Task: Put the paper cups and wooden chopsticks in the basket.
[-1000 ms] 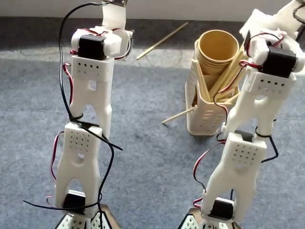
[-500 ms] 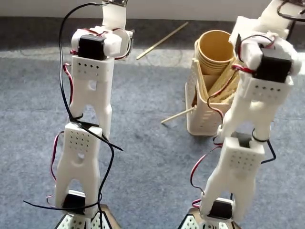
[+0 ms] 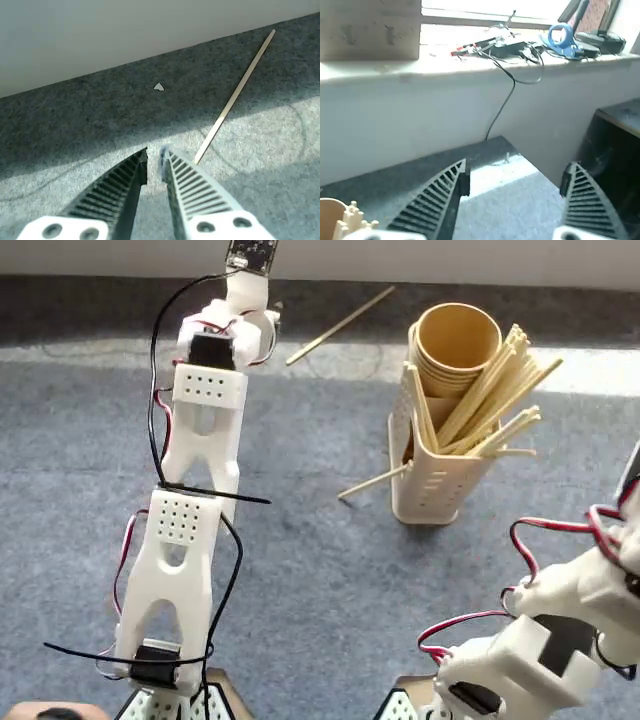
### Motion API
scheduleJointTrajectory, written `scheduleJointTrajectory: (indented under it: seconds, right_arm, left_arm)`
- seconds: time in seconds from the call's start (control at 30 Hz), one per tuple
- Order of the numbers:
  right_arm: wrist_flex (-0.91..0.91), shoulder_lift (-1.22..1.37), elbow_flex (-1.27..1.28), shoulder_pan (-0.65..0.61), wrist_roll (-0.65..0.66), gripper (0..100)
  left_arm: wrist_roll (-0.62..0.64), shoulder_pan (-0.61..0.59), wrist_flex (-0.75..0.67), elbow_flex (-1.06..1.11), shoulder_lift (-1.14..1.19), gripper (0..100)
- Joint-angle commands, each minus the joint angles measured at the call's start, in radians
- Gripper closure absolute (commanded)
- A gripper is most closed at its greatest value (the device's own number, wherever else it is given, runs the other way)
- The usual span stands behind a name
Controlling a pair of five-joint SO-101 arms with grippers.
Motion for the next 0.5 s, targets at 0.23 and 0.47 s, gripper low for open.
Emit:
scheduleJointTrajectory:
  seconds: [0.23, 0.47]
  right_arm:
    - [-0.01, -0.004, 0.754, 0.019, 0.13, 71.0]
    - [-0.091, -0.004, 0.926, -0.015, 0.127, 71.0]
  left_arm:
    - [-0.011, 0.093, -0.377, -0.041, 0.213, 91]
    - [-0.012, 0.133, -0.526, -0.041, 0.354, 91]
